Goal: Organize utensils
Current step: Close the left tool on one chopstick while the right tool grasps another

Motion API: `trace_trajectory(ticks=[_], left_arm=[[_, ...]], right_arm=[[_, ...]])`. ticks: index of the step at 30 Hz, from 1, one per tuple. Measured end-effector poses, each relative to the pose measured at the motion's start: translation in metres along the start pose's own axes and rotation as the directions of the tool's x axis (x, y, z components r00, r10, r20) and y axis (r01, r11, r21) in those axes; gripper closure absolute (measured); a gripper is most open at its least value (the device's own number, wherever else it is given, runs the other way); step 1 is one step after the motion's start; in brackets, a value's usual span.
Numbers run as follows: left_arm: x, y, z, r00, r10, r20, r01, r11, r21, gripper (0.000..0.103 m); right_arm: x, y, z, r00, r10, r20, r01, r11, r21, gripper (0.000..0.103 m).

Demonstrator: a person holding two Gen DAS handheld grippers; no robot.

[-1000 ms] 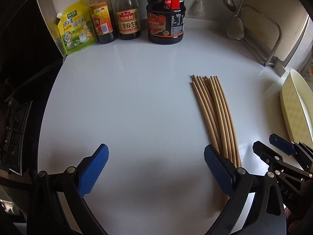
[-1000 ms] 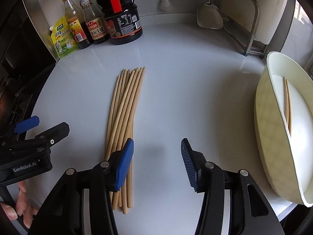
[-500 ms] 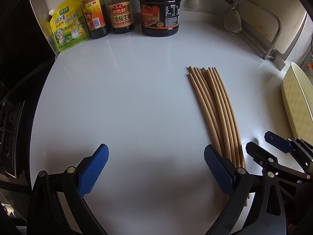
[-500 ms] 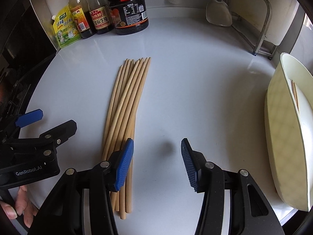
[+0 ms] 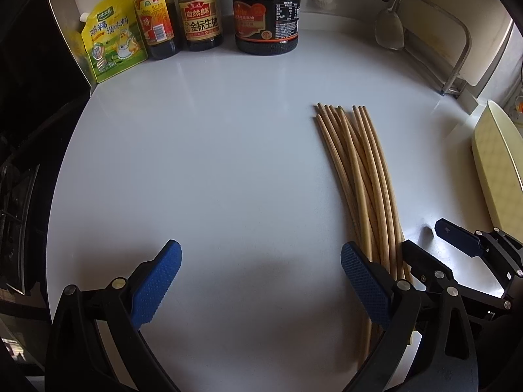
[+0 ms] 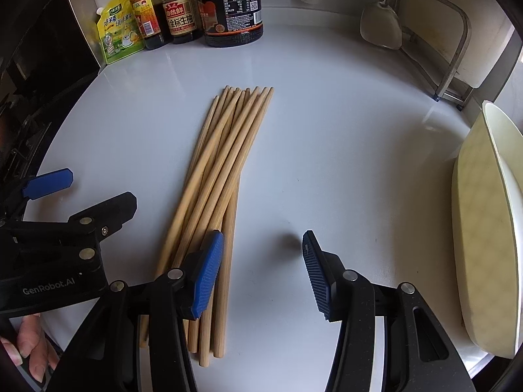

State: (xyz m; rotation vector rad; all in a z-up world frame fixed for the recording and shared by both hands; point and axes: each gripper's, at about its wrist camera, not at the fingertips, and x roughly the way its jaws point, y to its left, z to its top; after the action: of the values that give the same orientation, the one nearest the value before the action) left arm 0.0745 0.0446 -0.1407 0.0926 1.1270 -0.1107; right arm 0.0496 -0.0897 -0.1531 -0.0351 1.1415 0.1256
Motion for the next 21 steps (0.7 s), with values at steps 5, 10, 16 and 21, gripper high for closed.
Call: trace_trajectory(ticks=[5,10,16,21], left_arm=[[0.001,0.002,-0.001,1.000,-0.005,0.003,0.005,1.000,-0.011,0.007],[0.005,0.005,-0.003,1.000,0.009,0.006,-0.009,1.000,-0.011,0.007],[0.009,0.014,-0.006,0.999,0.039,0.008,-0.039,0.999,-0.028,0.007],[0.014,0.020,-0.007,0.997,0.072,-0.005,-0.072,0.997,-0.040,0.007]], right_arm=[[0.000,-0.001,0.000,1.000,-0.021,0.014,0.021,1.000,-0.010,0.054],[-0.001,-0.013,-0.002,0.999,-0.042,0.023,0.041,0.999,0.011,0.054],[-0.003,-0.025,-0.004,0.998,-0.058,0.031,0.057,0.998,0.027,0.054],[0.003,-0.018,-0.003,0.998,-0.062,0.020,0.063,0.998,-0.007,0.055]])
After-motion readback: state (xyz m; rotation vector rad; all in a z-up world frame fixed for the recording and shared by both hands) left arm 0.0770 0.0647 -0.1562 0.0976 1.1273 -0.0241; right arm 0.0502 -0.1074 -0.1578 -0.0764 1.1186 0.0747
